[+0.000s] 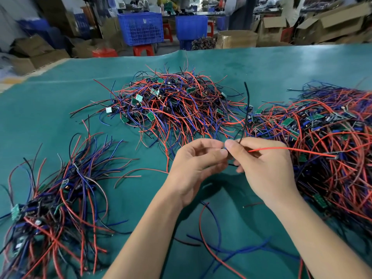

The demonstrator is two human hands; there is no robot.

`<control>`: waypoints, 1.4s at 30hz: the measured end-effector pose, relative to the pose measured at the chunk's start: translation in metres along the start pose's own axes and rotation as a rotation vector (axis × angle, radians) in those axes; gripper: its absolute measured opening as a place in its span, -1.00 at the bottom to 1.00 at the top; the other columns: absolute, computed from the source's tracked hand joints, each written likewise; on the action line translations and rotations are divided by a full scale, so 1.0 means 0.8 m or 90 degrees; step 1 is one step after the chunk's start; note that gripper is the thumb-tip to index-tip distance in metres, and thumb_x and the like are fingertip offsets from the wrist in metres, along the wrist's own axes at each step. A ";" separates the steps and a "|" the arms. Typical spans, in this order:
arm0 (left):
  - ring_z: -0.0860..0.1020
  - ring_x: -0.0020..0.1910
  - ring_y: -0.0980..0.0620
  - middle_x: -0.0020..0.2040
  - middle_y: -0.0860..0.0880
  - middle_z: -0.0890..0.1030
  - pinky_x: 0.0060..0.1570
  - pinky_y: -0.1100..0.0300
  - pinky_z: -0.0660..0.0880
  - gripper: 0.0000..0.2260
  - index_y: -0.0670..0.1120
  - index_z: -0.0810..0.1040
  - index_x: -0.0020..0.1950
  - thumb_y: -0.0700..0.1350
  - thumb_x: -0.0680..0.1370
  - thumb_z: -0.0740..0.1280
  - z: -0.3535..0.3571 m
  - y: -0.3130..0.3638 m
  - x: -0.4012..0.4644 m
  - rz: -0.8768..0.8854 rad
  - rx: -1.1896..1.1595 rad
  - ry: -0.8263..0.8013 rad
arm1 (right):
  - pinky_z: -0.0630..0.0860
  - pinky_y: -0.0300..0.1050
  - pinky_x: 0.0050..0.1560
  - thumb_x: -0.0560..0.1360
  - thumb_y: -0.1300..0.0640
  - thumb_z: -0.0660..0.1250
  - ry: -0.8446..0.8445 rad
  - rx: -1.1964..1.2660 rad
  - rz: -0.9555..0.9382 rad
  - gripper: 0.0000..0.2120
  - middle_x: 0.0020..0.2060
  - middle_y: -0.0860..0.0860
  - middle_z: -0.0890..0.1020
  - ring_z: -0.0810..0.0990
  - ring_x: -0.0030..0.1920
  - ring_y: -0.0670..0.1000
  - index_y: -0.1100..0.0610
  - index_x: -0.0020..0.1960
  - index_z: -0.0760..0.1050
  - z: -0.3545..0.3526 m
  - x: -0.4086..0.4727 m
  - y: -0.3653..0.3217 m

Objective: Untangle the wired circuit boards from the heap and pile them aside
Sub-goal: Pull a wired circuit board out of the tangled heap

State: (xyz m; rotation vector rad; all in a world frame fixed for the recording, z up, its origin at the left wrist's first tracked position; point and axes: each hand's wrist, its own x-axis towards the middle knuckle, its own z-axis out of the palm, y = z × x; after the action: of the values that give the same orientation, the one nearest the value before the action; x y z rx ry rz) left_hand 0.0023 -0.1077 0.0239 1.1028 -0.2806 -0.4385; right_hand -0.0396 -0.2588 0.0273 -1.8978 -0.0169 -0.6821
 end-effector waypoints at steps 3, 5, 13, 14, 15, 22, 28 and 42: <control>0.60 -0.27 -0.01 -0.24 -0.09 0.62 -0.18 0.17 0.58 -0.94 -0.14 0.60 -0.07 -0.19 0.50 0.44 0.001 -0.001 -0.002 -0.041 0.036 -0.027 | 0.50 0.33 -0.34 0.55 -0.10 0.38 -0.010 -0.031 -0.018 -0.55 -0.46 0.24 0.52 0.52 -0.36 0.32 0.27 -0.28 0.59 -0.003 0.001 -0.002; 0.60 -0.28 -0.01 -0.23 -0.10 0.63 -0.23 0.19 0.56 -0.89 -0.13 0.61 -0.12 -0.09 0.52 0.42 0.002 0.000 -0.003 -0.050 0.069 -0.043 | 0.51 0.29 -0.33 0.55 -0.08 0.38 -0.025 -0.050 -0.013 -0.58 -0.50 0.11 0.53 0.52 -0.39 0.24 0.21 -0.33 0.58 -0.004 0.003 -0.003; 0.56 -0.35 0.04 -0.27 -0.10 0.58 -0.36 0.31 0.44 -0.76 -0.20 0.61 -0.09 -0.01 0.50 0.39 0.007 0.001 -0.005 -0.037 0.121 -0.059 | 0.49 -0.10 -0.42 0.58 0.09 0.44 -0.036 -0.031 0.029 -0.74 -0.47 -0.03 0.63 0.56 -0.47 -0.06 0.05 -0.28 0.65 -0.008 0.007 -0.001; 0.56 -0.36 0.04 -0.29 -0.08 0.57 -0.37 0.31 0.44 -0.78 -0.17 0.61 -0.13 -0.01 0.49 0.39 0.007 0.002 -0.004 -0.036 0.118 -0.060 | 0.49 -0.14 -0.42 0.57 0.10 0.46 -0.031 -0.014 0.038 -0.78 -0.46 -0.03 0.64 0.57 -0.46 -0.08 0.04 -0.25 0.67 -0.009 0.007 -0.001; 0.55 -0.37 0.04 -0.31 -0.06 0.57 -0.37 0.31 0.43 -0.81 -0.13 0.61 -0.17 -0.01 0.49 0.40 0.007 0.002 -0.004 -0.034 0.117 -0.061 | 0.50 -0.16 -0.42 0.55 0.08 0.47 -0.026 -0.008 0.039 -0.82 -0.45 -0.02 0.65 0.58 -0.46 -0.09 0.03 -0.24 0.68 -0.009 0.008 -0.002; 0.50 -0.43 0.07 -0.39 -0.03 0.52 -0.39 0.32 0.41 -0.82 -0.12 0.58 -0.19 -0.02 0.51 0.39 0.006 0.000 -0.003 -0.025 0.123 -0.042 | 0.57 -0.14 -0.45 0.53 0.18 0.49 0.088 -0.004 0.051 -0.82 -0.42 -0.03 0.69 0.61 -0.50 -0.04 0.02 -0.24 0.67 -0.037 0.026 0.004; 0.56 -0.37 0.09 -0.34 -0.04 0.54 -0.36 0.33 0.47 -0.82 -0.13 0.61 -0.14 -0.01 0.50 0.39 -0.001 0.010 -0.005 -0.016 0.039 0.018 | 0.62 -0.26 -0.21 0.57 0.23 0.44 0.360 0.239 0.124 -0.87 -0.40 -0.07 0.67 0.66 -0.34 -0.12 0.09 -0.14 0.61 -0.086 0.042 0.004; 0.67 -0.04 -0.06 -0.01 -0.22 0.68 -0.08 0.24 0.54 -0.68 -0.23 0.62 0.13 -0.13 0.42 0.45 0.006 0.004 -0.005 -0.027 0.069 -0.027 | 0.59 -0.19 -0.27 0.52 0.11 0.50 -0.092 0.082 0.098 -0.92 -0.23 0.00 0.76 0.70 -0.23 -0.08 0.00 -0.12 0.76 -0.014 0.007 -0.011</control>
State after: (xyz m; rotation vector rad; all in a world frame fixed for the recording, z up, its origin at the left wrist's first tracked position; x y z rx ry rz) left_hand -0.0026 -0.1088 0.0288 1.2079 -0.3221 -0.4903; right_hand -0.0428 -0.2660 0.0403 -1.7991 -0.0065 -0.4294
